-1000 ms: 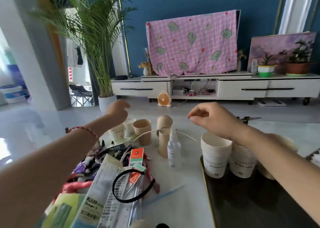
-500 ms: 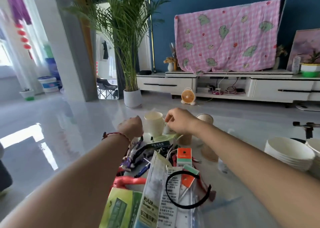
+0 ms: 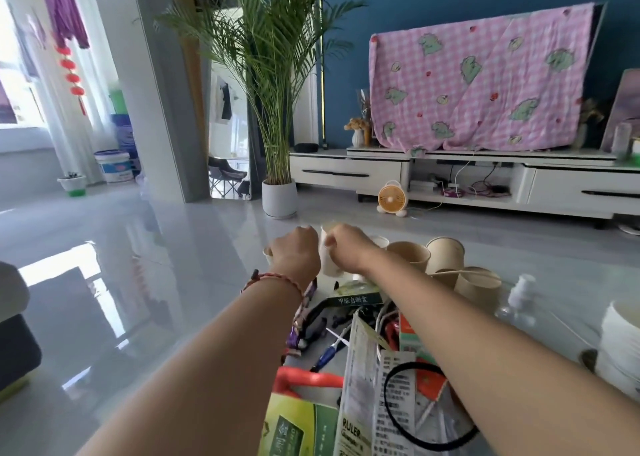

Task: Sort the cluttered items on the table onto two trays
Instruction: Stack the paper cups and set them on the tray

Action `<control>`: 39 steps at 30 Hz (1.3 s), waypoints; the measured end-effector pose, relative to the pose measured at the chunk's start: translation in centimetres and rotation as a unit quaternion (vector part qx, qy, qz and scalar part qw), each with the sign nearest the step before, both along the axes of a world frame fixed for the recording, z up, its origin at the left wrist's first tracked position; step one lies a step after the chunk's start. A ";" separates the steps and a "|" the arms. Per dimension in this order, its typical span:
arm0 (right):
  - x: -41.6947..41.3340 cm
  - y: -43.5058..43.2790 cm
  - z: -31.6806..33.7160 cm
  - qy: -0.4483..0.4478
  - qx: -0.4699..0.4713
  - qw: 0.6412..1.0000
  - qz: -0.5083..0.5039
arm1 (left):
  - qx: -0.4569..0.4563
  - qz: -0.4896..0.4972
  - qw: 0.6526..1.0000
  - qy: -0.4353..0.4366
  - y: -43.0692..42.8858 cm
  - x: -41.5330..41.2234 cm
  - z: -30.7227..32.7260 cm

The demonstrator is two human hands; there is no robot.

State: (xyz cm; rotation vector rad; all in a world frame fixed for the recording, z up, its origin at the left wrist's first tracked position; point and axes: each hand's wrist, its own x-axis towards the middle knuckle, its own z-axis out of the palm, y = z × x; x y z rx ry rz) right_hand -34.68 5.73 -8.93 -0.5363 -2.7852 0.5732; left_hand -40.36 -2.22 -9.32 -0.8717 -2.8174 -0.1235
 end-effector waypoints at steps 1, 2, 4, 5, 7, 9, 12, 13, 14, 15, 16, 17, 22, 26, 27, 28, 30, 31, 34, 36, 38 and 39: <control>0.6 0.1 0.8 0.042 -0.016 0.999 0.004 | 0.026 0.001 0.999 0.028 0.1 0.2 0.4; 1.4 0.3 1.7 0.081 -0.025 0.996 0.005 | 0.049 0.002 0.997 0.051 0.1 0.7 1.1; 3.4 0.9 3.8 0.158 -0.024 0.987 -0.001 | 0.110 -0.021 0.989 0.093 0.2 2.2 2.7; 4.9 1.3 4.8 0.194 -0.023 0.981 -0.009 | 0.139 -0.035 0.984 0.104 0.3 3.3 3.7; 8.4 2.1 6.6 0.257 -0.030 0.966 -0.024 | 0.193 -0.069 0.970 0.130 0.6 5.5 5.5; 13.3 3.1 8.2 0.303 -0.043 0.951 -0.050 | 0.256 -0.124 0.947 0.148 1.4 8.5 7.3; 22.4 4.8 9.1 0.344 -0.066 0.931 -0.103 | 0.330 -0.220 0.912 0.101 3.7 14.5 9.0; 26.2 5.4 9.1 0.355 -0.068 0.924 -0.125 | 0.345 -0.250 0.901 0.079 5.0 16.8 9.4; 29.2 5.8 8.8 0.365 -0.072 0.917 -0.145 | 0.348 -0.269 0.897 0.054 6.2 18.6 9.5; 31.6 6.2 8.4 0.374 -0.083 0.909 -0.165 | 0.349 -0.282 0.893 0.032 7.2 20.0 9.3; 33.5 6.5 8.1 0.386 -0.093 0.898 -0.187 | 0.345 -0.295 0.891 0.020 8.1 21.3 9.1; 35.6 7.0 7.9 0.396 -0.102 0.888 -0.212 | 0.330 -0.313 0.891 0.014 9.1 23.0 8.8; 39.2 9.3 7.5 0.346 -0.133 0.884 -0.284 | 0.271 -0.359 0.893 0.000 10.6 27.5 7.0; 40.5 10.5 7.3 0.316 -0.160 0.890 -0.287 | 0.242 -0.381 0.890 -0.059 10.6 28.4 5.7; 40.5 10.6 7.5 0.328 -0.173 0.885 -0.281 | 0.233 -0.386 0.890 -0.066 10.5 28.2 5.3; 40.5 10.6 7.7 0.341 -0.184 0.880 -0.273 | 0.222 -0.389 0.891 -0.075 10.4 28.2 5.0; 40.5 10.4 8.0 0.352 -0.198 0.880 -0.251 | 0.199 -0.387 0.896 -0.089 10.4 28.3 4.4; 40.3 10.2 8.0 0.349 -0.198 0.884 -0.242 | 0.187 -0.384 0.899 -0.096 10.3 28.4 4.2; 39.8 9.6 8.2 0.350 -0.189 0.890 -0.224 | 0.154 -0.374 0.908 -0.112 10.4 28.8 4.1; 39.4 9.2 8.4 0.366 -0.182 0.887 -0.217 | 0.137 -0.371 0.912 -0.111 10.5 29.0 4.3; 39.1 8.8 8.6 0.366 -0.173 0.891 -0.204 | 0.117 -0.378 0.912 -0.107 10.5 29.1 4.3; 38.9 8.6 8.6 0.359 -0.169 0.897 -0.195 | 0.113 -0.378 0.913 -0.103 10.5 29.2 4.2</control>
